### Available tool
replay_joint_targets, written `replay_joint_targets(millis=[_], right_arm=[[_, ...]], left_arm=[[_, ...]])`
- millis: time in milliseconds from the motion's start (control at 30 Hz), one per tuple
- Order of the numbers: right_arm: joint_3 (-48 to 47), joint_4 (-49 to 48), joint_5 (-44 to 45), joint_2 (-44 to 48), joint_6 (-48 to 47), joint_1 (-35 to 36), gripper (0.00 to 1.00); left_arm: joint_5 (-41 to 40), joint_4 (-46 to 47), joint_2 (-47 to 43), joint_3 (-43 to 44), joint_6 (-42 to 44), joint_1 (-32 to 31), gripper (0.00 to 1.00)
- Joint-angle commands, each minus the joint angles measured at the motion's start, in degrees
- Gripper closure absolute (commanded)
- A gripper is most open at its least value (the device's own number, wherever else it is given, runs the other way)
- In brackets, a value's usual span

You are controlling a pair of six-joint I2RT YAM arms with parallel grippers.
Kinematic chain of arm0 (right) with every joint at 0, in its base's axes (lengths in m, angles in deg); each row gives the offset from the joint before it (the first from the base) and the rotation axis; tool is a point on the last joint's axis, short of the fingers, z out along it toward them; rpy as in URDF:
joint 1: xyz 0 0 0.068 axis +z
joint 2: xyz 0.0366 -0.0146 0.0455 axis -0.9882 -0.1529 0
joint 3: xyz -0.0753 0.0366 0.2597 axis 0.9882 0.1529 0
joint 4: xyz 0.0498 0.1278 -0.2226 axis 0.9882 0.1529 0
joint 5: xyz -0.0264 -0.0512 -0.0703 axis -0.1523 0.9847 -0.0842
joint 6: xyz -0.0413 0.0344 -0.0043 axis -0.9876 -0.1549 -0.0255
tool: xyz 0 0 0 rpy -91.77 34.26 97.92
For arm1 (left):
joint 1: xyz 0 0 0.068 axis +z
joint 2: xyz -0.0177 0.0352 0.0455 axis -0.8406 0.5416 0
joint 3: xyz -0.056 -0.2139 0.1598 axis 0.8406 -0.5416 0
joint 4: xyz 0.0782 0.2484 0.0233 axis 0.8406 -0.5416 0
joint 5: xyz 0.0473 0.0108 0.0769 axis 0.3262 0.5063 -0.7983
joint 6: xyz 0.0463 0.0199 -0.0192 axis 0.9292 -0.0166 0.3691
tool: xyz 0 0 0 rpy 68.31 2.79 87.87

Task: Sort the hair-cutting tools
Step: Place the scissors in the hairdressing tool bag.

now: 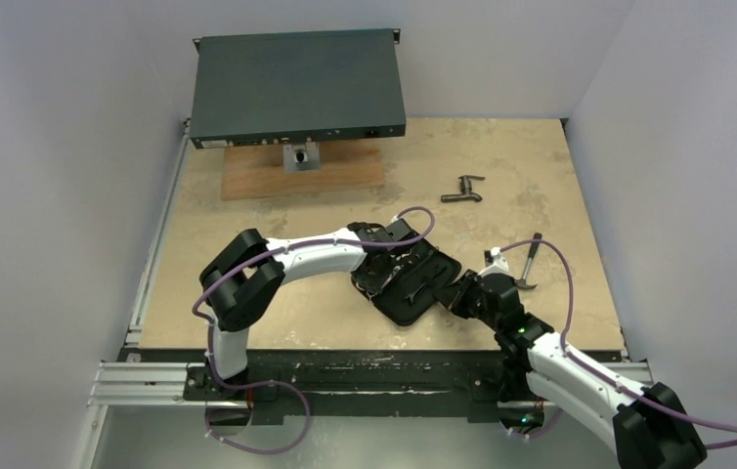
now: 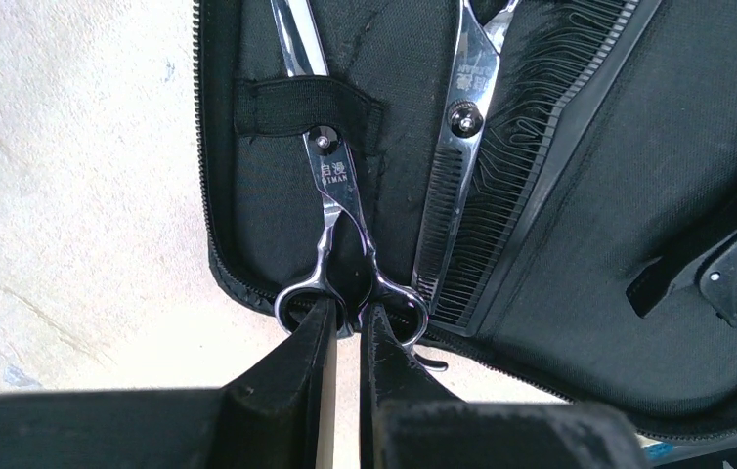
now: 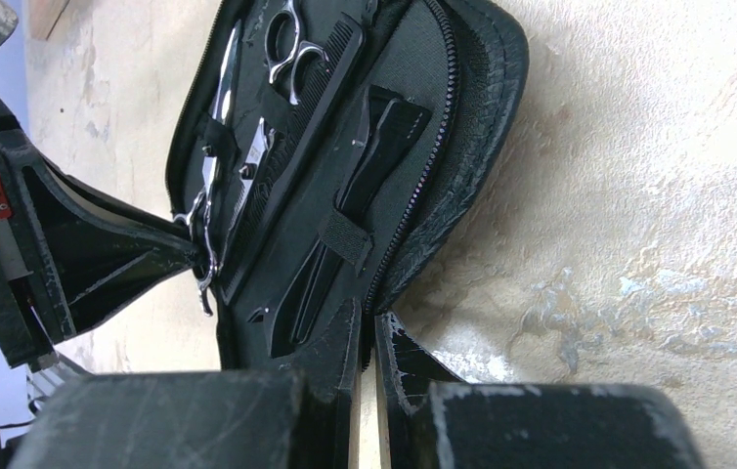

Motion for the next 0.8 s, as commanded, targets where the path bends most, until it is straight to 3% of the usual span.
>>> replay_joint_targets(millis=[0,400,767], right_arm=[[-1.4,1.3,-3.1,0.2,-1.8,0.6,1.00],[-1.3,1.6,-3.3,0.6,-1.7,0.6,1.00],[-1.2,1.6,-3.3,0.8,-1.7,0.6,1.00]], left_arm=[[-1.6,4.9,2.7,2.1,1.8,2.0,1.00],[-1.7,10.2,5.2,3.4,3.8,3.0,1.00],[-2.7,13.0,4.7,1.7,18.6,2.9,1.00]])
